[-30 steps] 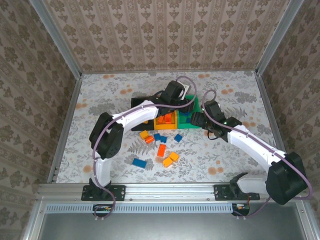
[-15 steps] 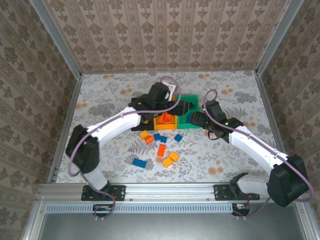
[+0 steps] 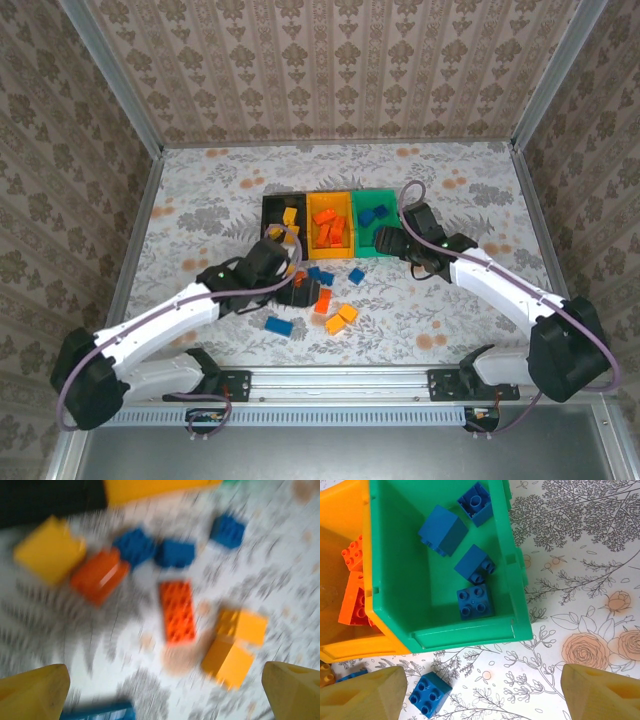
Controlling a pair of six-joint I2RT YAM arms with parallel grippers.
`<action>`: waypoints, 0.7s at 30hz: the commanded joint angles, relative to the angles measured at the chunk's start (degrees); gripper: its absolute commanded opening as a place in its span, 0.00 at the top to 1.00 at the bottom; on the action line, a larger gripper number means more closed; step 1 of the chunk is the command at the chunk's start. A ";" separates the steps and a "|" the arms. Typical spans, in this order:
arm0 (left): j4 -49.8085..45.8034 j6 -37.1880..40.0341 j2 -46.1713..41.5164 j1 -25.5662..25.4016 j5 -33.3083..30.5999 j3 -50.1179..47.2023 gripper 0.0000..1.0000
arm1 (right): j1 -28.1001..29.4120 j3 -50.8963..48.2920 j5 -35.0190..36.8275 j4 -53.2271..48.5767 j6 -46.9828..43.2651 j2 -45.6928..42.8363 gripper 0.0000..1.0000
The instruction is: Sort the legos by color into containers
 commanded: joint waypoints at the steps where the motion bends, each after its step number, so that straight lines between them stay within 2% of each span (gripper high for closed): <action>1: -7.45 -6.92 -5.55 -2.11 0.05 -4.96 0.00 | 0.55 0.60 -0.96 1.36 -0.45 1.53 0.18; 4: -8.10 -9.06 -5.98 -4.49 -0.76 -8.38 0.00 | 0.72 0.86 -1.24 1.88 -0.45 2.44 0.18; 10: -7.25 -8.36 1.23 -10.12 -8.74 -8.01 0.00 | 0.89 0.95 -1.11 1.71 -0.71 2.49 0.18; 15: -6.75 -5.75 7.90 -11.31 -12.20 -5.62 0.02 | 0.81 0.62 -0.29 0.96 -1.22 1.49 0.18; 21: -5.64 -4.56 12.40 -11.78 -14.61 -5.26 0.12 | 0.86 0.16 0.16 0.93 -1.41 0.63 0.18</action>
